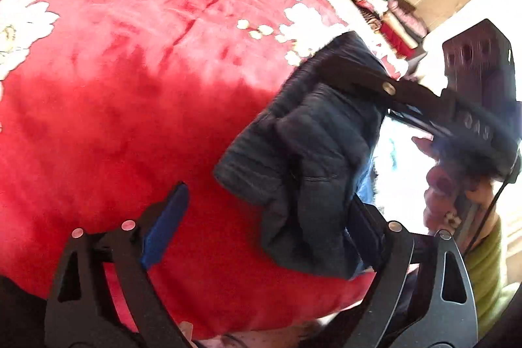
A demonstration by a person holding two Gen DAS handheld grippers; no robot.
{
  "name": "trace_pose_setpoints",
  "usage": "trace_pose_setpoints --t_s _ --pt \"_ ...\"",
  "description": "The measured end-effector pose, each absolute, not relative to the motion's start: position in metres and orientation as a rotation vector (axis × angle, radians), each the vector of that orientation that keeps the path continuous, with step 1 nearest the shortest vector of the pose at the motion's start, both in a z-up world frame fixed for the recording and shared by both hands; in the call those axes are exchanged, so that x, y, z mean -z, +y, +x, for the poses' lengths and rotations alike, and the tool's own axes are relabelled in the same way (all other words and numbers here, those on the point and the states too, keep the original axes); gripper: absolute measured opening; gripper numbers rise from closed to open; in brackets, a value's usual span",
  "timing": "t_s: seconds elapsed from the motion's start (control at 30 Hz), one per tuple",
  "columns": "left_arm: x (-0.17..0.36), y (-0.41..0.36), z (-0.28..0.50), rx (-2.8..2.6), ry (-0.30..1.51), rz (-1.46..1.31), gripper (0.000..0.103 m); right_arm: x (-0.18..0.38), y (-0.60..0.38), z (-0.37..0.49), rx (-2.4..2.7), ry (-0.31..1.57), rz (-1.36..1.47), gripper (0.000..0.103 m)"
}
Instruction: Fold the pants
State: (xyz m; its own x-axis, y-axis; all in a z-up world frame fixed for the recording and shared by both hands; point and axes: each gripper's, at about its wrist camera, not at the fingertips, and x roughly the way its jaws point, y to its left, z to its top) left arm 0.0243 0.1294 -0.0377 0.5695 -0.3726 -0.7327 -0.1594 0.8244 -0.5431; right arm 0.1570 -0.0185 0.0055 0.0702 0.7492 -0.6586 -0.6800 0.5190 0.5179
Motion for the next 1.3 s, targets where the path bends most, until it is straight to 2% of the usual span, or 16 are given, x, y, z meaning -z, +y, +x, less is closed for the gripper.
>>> trace_pose_setpoints --t_s 0.23,0.27,0.3,0.33,0.43,0.53,0.57,0.7,0.9,1.0,1.03,1.07,1.23,1.3 --pt "0.024 0.085 0.046 0.267 0.975 -0.613 0.084 -0.024 -0.076 0.16 -1.069 0.999 0.186 0.034" --pt "0.02 0.077 0.049 0.284 0.976 -0.605 0.082 -0.025 -0.083 0.161 -1.067 0.993 0.196 0.034" --pt "0.017 0.068 0.051 0.297 0.975 -0.595 0.073 -0.027 -0.091 0.161 -1.069 0.988 0.206 0.034" --pt "0.013 0.059 0.053 0.313 0.97 -0.585 0.068 -0.028 -0.098 0.161 -1.067 0.982 0.216 0.034" --pt "0.001 0.032 0.059 0.353 0.963 -0.519 0.065 -0.03 -0.121 0.163 -1.058 0.964 0.243 0.037" --pt "-0.007 0.005 0.061 0.397 0.95 -0.459 0.065 -0.026 -0.154 0.159 -1.014 0.938 0.279 0.051" --pt "-0.008 -0.004 0.06 0.417 0.95 -0.442 0.065 -0.023 -0.167 0.157 -0.967 0.938 0.285 0.061" --pt "-0.004 -0.04 0.055 0.474 0.979 -0.323 0.066 -0.003 -0.213 0.145 -0.804 0.982 0.361 0.066" --pt "0.009 -0.067 0.048 0.468 1.017 -0.233 0.07 0.012 -0.227 0.137 -0.76 1.02 0.41 0.08" --pt "0.011 -0.067 0.046 0.451 1.026 -0.224 0.071 0.015 -0.216 0.14 -0.753 1.038 0.327 0.078" --pt "0.012 -0.066 0.045 0.446 1.03 -0.225 0.071 0.019 -0.212 0.138 -0.723 1.047 0.252 0.071" --pt "0.013 -0.064 0.045 0.437 1.034 -0.226 0.071 0.023 -0.207 0.137 -0.683 1.052 0.167 0.053" --pt "0.011 -0.062 0.036 0.427 1.043 -0.233 0.071 0.032 -0.214 0.134 -0.644 1.05 0.159 0.051" --pt "0.009 -0.06 0.035 0.415 1.044 -0.241 0.073 0.021 -0.215 0.129 -0.657 1.025 0.163 0.055"
